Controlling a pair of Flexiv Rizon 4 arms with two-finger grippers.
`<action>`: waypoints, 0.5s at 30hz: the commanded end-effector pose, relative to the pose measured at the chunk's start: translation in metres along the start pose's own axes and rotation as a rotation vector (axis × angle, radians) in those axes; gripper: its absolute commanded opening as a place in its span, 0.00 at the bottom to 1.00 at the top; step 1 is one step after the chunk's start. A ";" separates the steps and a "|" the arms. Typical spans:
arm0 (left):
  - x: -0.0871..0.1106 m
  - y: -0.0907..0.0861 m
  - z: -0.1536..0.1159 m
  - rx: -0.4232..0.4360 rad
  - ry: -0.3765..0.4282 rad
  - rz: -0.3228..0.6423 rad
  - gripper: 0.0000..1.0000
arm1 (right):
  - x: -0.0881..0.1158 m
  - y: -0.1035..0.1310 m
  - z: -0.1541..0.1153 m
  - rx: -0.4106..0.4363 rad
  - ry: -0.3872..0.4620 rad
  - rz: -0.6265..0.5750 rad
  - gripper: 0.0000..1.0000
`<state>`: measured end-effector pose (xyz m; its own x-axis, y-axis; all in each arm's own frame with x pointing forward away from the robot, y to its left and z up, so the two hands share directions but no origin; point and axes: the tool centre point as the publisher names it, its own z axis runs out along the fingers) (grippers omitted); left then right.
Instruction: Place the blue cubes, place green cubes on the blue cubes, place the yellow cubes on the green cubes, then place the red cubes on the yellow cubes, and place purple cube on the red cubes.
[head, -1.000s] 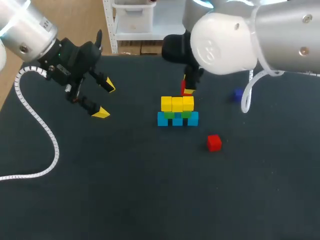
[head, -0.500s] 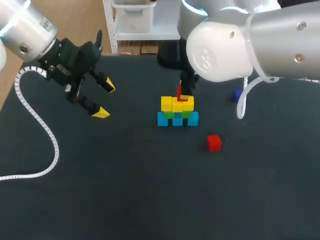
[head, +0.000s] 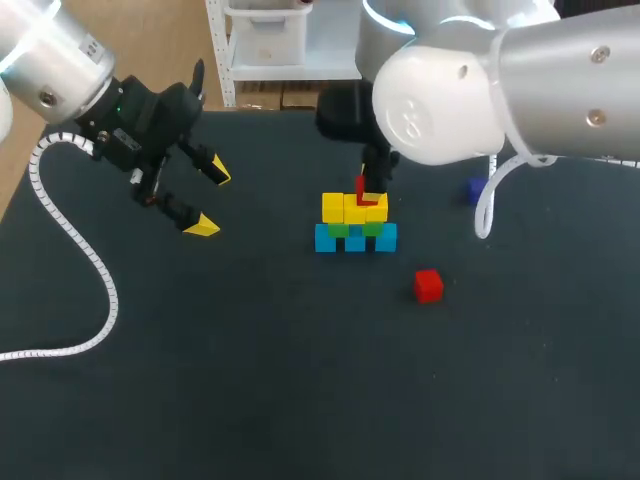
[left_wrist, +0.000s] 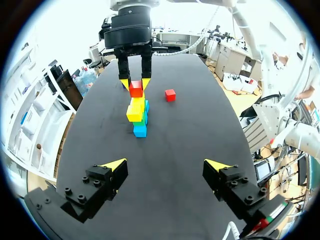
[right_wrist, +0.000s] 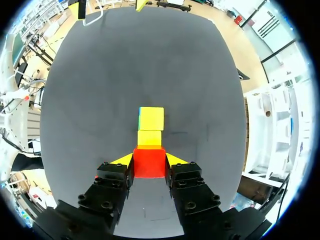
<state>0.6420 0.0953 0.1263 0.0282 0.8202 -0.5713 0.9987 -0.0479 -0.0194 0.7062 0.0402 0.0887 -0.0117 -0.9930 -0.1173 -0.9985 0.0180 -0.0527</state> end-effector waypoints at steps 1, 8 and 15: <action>0.001 0.000 0.000 0.000 -0.001 0.002 1.00 | -0.001 -0.002 0.001 -0.006 0.004 -0.001 0.00; 0.001 0.000 0.000 0.000 -0.001 0.002 1.00 | 0.000 -0.004 0.001 -0.008 0.005 -0.001 0.00; 0.001 0.000 0.000 0.000 -0.001 0.002 1.00 | -0.001 -0.004 0.001 -0.012 0.005 -0.003 0.00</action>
<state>0.6420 0.0953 0.1263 0.0282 0.8202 -0.5713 0.9987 -0.0479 -0.0194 0.7088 0.0405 0.0878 -0.0098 -0.9937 -0.1119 -0.9989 0.0149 -0.0452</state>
